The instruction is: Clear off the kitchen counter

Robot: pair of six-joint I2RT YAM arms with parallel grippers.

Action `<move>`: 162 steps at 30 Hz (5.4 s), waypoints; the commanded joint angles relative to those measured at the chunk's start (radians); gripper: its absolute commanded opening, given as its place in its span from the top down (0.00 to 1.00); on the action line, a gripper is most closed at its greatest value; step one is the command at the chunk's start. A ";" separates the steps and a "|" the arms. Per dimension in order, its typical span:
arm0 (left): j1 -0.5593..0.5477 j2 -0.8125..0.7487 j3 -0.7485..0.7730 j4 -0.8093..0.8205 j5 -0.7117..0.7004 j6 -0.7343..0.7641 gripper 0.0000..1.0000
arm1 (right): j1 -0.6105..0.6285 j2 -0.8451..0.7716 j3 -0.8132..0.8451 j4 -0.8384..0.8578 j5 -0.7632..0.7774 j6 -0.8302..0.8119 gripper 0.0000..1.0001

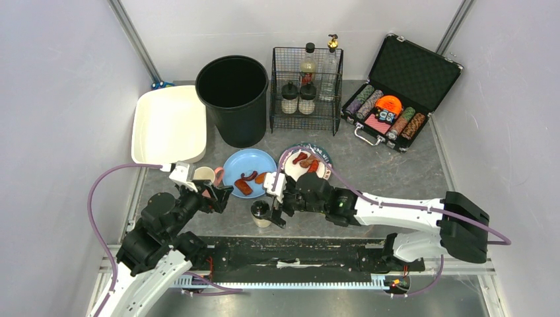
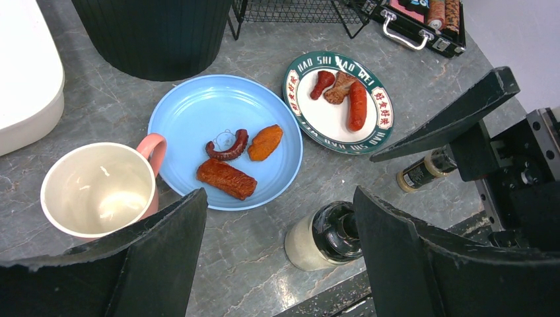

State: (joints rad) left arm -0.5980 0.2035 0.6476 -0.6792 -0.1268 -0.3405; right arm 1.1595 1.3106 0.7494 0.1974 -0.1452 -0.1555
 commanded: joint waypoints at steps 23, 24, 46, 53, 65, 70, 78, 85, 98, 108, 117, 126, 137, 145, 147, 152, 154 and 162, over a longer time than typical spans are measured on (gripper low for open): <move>-0.005 -0.003 -0.008 0.030 0.019 0.036 0.13 | 0.040 0.130 0.024 0.114 0.018 -0.074 0.02; -0.005 -0.004 -0.007 0.030 0.018 0.036 0.13 | 0.039 0.136 0.024 0.120 0.016 -0.070 0.02; -0.005 -0.009 -0.008 0.030 0.015 0.037 0.13 | 0.039 0.236 0.042 0.163 -0.012 -0.032 0.03; -0.005 -0.007 -0.007 0.030 0.014 0.037 0.13 | 0.039 0.247 0.047 0.172 -0.008 -0.022 0.14; -0.005 -0.006 -0.007 0.030 0.015 0.037 0.13 | 0.040 0.214 0.047 0.172 -0.005 -0.015 0.83; -0.005 -0.005 -0.007 0.031 0.014 0.037 0.13 | 0.045 0.156 0.035 0.172 0.005 -0.015 0.97; -0.005 0.000 -0.007 0.030 0.018 0.037 0.13 | 0.049 0.018 0.016 0.166 0.133 -0.003 0.99; -0.005 0.001 -0.007 0.030 0.017 0.035 0.13 | 0.049 -0.102 0.034 0.105 0.348 -0.002 1.00; -0.006 -0.002 -0.007 0.030 0.022 0.035 0.13 | -0.006 -0.162 0.125 0.053 0.595 -0.036 1.00; -0.005 -0.003 -0.008 0.030 0.018 0.037 0.13 | -0.208 -0.090 0.246 0.037 0.572 0.053 1.00; -0.005 -0.004 -0.008 0.030 0.015 0.037 0.13 | -0.318 0.060 0.415 0.028 0.562 0.089 1.00; -0.005 -0.007 -0.008 0.030 0.016 0.039 0.13 | -0.382 0.238 0.603 0.026 0.536 0.124 1.00; -0.006 -0.007 -0.008 0.030 0.019 0.038 0.13 | -0.413 0.435 0.792 0.012 0.561 0.106 1.00; -0.007 -0.002 -0.009 0.030 0.018 0.037 0.13 | -0.443 0.539 0.884 0.002 0.562 0.134 1.00; -0.006 -0.004 -0.009 0.030 0.018 0.037 0.13 | -0.449 0.561 0.901 0.001 0.561 0.140 1.00; -0.008 0.001 -0.009 0.032 0.019 0.037 0.13 | -0.464 0.602 0.926 0.002 0.560 0.154 1.00; -0.007 0.002 -0.008 0.033 0.020 0.037 0.13 | -0.469 0.615 0.929 0.001 0.558 0.154 1.00; -0.007 0.007 -0.009 0.035 0.025 0.037 0.13 | -0.494 0.658 0.926 0.015 0.562 0.191 1.00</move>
State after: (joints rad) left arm -0.5980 0.2020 0.6476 -0.6788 -0.1200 -0.3405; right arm 0.6796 1.9682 1.6028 0.1112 0.4007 0.0086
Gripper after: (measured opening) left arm 0.870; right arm 0.612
